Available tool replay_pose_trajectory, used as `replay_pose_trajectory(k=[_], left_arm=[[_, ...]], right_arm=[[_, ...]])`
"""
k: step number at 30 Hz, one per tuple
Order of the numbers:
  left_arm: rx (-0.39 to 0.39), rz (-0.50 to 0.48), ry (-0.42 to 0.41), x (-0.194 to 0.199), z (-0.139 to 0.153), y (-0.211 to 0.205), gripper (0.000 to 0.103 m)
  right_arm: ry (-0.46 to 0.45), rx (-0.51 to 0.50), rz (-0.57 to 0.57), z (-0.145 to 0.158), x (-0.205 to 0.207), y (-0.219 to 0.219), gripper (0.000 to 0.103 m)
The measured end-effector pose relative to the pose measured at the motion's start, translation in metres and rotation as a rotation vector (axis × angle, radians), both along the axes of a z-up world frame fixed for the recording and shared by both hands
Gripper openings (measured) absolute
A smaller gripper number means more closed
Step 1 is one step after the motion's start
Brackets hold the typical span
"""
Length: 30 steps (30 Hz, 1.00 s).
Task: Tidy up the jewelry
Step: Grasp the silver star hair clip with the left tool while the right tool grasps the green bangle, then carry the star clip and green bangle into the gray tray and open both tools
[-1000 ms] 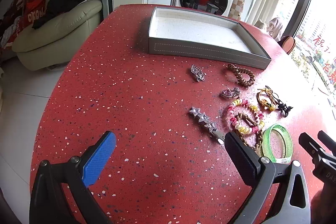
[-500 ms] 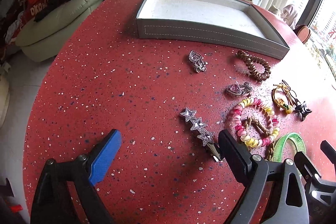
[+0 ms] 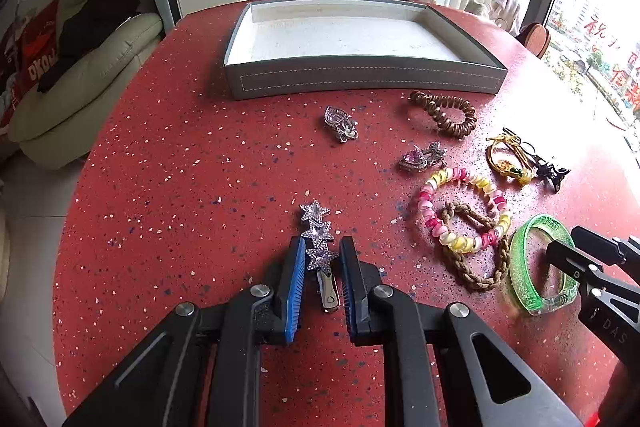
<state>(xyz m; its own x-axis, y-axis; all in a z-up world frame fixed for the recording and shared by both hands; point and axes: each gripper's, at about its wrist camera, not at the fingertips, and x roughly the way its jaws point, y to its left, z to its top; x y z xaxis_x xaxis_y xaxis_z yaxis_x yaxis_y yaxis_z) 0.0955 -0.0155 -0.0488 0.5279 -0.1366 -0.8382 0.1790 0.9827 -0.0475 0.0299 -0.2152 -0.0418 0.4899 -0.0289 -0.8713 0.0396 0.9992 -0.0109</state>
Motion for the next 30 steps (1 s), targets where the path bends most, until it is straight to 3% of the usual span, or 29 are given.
replay_pose_trajectory(k=[4,18,26,30], left_arm=[[-0.072,-0.021,0.002,-0.003,0.002,0.01,0.036],[-0.149,-0.082,-0.071,0.01,0.039,0.022,0.036],[-0.169,-0.066,-0.039,0.025,0.031,0.024,0.035],[-0.162,-0.071,-0.07,0.03,0.041,0.022,0.035]], right_arm=[[0.0,0.023,0.003,0.001,0.001,0.0,0.009],[-0.071,0.141,-0.022,0.038,0.022,-0.018,0.008],[-0.08,0.177,-0.014,0.045,0.039,-0.012,0.008],[-0.079,0.191,-0.01,0.047,0.042,-0.014,0.008]])
